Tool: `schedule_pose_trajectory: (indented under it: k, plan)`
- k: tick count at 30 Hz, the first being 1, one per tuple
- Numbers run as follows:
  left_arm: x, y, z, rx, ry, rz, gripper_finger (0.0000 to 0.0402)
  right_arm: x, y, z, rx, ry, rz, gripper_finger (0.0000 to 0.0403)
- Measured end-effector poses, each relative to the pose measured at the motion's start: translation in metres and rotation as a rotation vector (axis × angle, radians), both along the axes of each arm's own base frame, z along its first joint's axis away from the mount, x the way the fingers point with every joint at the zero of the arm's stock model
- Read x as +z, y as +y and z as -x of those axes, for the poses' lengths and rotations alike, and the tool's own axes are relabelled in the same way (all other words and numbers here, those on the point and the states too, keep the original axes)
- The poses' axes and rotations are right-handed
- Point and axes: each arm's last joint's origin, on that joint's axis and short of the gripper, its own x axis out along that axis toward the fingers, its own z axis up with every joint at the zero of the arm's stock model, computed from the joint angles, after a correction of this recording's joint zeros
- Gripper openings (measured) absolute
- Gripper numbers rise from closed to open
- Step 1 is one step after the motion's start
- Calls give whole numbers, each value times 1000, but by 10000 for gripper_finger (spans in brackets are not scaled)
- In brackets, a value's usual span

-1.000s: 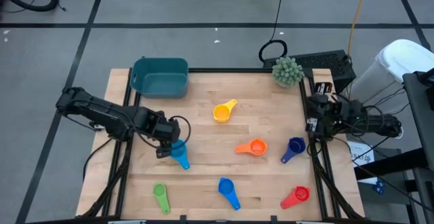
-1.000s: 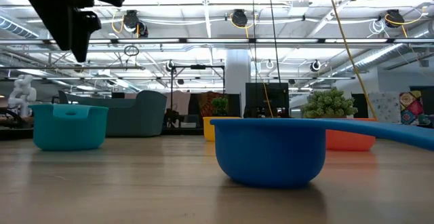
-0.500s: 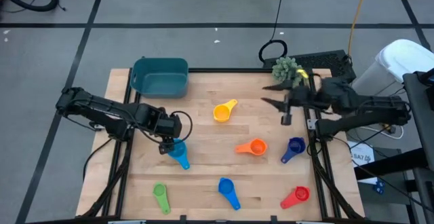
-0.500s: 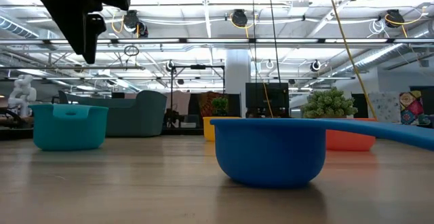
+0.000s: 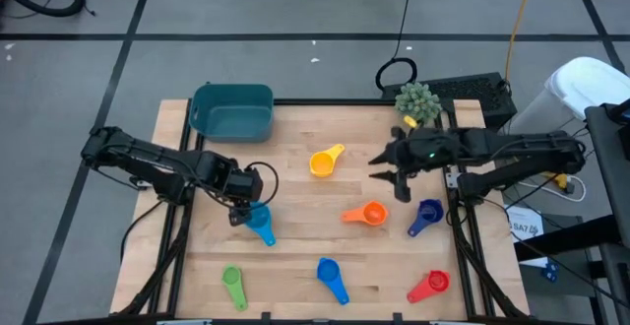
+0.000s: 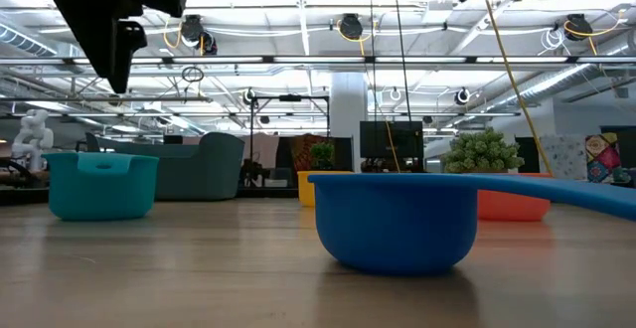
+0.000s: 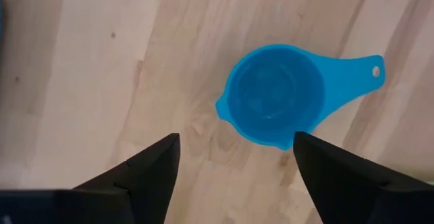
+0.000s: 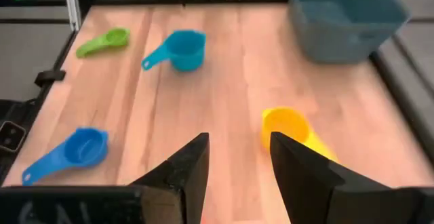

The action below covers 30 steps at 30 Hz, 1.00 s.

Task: Nest measuring cups in basket
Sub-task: Move the light blue measuring cup to the center of the table

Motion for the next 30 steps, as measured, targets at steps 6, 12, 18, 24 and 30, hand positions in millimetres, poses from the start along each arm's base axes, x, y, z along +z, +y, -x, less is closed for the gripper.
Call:
schedule_pose_trajectory:
  k: [6,12,18,24,30]
  plan:
    - [-6,-6,-3,73,24,22,304,-23,13,-12,30,64,-59,151]
    - [-39,-5,-1,234,151,1,305,-40,19,-17,35,80,-78,151]
    - [-64,-4,6,375,224,-24,293,-45,22,-16,36,88,-86,151]
    - [-67,-13,-7,440,75,44,282,-44,22,-16,35,84,-86,151]
    - [-67,-18,-7,483,55,53,275,-44,21,-16,23,85,-100,151]
